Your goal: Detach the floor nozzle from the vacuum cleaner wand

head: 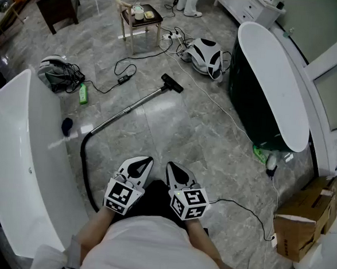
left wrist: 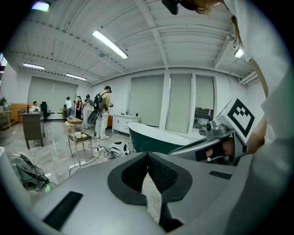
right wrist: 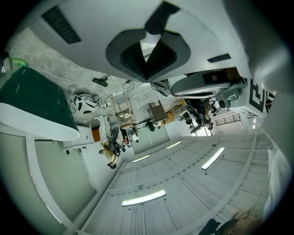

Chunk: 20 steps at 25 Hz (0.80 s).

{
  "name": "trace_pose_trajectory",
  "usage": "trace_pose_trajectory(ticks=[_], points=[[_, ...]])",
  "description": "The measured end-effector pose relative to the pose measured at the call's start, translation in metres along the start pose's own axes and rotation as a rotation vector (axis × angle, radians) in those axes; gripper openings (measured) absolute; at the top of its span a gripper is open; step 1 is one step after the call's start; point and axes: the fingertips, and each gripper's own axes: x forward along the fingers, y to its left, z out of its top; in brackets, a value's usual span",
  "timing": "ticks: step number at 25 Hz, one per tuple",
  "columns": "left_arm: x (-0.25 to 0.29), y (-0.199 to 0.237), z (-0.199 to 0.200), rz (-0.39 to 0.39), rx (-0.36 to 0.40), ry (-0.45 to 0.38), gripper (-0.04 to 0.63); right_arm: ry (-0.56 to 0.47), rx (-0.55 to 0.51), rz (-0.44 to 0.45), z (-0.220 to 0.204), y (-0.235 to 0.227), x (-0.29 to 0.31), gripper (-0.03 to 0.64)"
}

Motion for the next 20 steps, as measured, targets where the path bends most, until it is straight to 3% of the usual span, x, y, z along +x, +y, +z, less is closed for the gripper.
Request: trace_pose_trajectory(ticks=[10, 20], points=[[0.009, 0.012, 0.010, 0.000, -0.046, 0.017, 0.009, 0.003, 0.073, 0.007, 0.010, -0.008, 0.016, 0.015], [0.056, 0.087, 0.039, -0.054, -0.022, 0.020, 0.009, 0.001, 0.064, 0.017, 0.059, -0.023, 0.085, 0.015]])
